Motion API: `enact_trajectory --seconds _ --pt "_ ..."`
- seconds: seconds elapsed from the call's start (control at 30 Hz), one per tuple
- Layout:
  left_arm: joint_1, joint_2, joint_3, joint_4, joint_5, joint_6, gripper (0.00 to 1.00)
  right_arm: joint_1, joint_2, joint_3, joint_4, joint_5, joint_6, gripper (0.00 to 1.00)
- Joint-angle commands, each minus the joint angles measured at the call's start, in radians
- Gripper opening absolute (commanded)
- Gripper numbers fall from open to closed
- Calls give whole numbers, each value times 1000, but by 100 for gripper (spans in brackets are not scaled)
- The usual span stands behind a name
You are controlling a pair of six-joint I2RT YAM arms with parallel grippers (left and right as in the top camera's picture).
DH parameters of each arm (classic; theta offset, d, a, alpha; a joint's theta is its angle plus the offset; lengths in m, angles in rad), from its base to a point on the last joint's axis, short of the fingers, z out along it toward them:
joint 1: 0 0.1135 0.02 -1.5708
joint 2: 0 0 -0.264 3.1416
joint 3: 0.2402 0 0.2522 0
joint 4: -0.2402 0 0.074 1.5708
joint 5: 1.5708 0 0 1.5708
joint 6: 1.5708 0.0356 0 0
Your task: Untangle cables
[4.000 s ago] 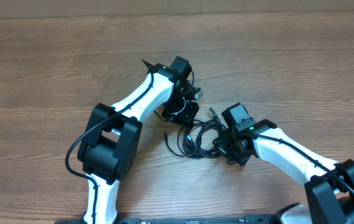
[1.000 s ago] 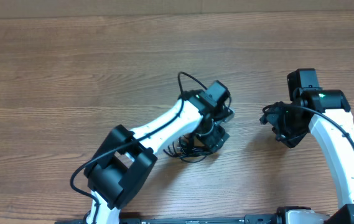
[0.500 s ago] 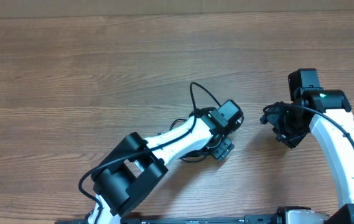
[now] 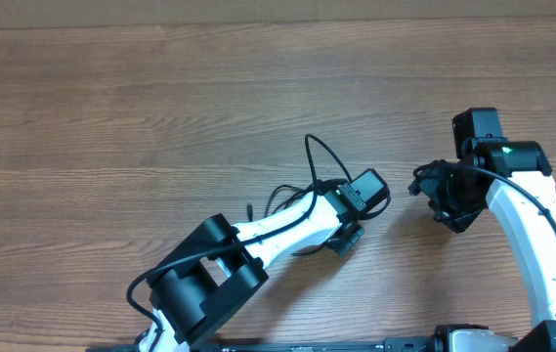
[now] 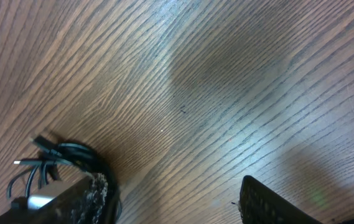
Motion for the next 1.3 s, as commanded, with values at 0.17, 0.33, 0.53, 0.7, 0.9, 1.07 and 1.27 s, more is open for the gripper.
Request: enact_trajectory --seconds 0.17,0.33,0.53,0.7,0.9,1.07,1.27 --pt "112 -88 277 -167 96 -12 4 -5 -3 2 4 -28 -27 68" --pt "263 -111 400 -187 528 38 4 -4 -3 2 51 -194 -188 68" --pt "450 -109 413 -172 967 40 4 -4 -3 2 110 -478 -401 69" --pt "569 -109 412 -162 1295 123 4 -1 -3 2 167 -728 -546 70" --pt "629 -109 412 -152 1556 180 4 -1 -3 2 267 -879 -555 69" --pt "622 -109 412 -153 1619 197 4 -1 -3 2 350 -998 -542 68" --pt "604 -109 412 -153 1619 196 4 0 -3 2 426 -1007 -430 63"
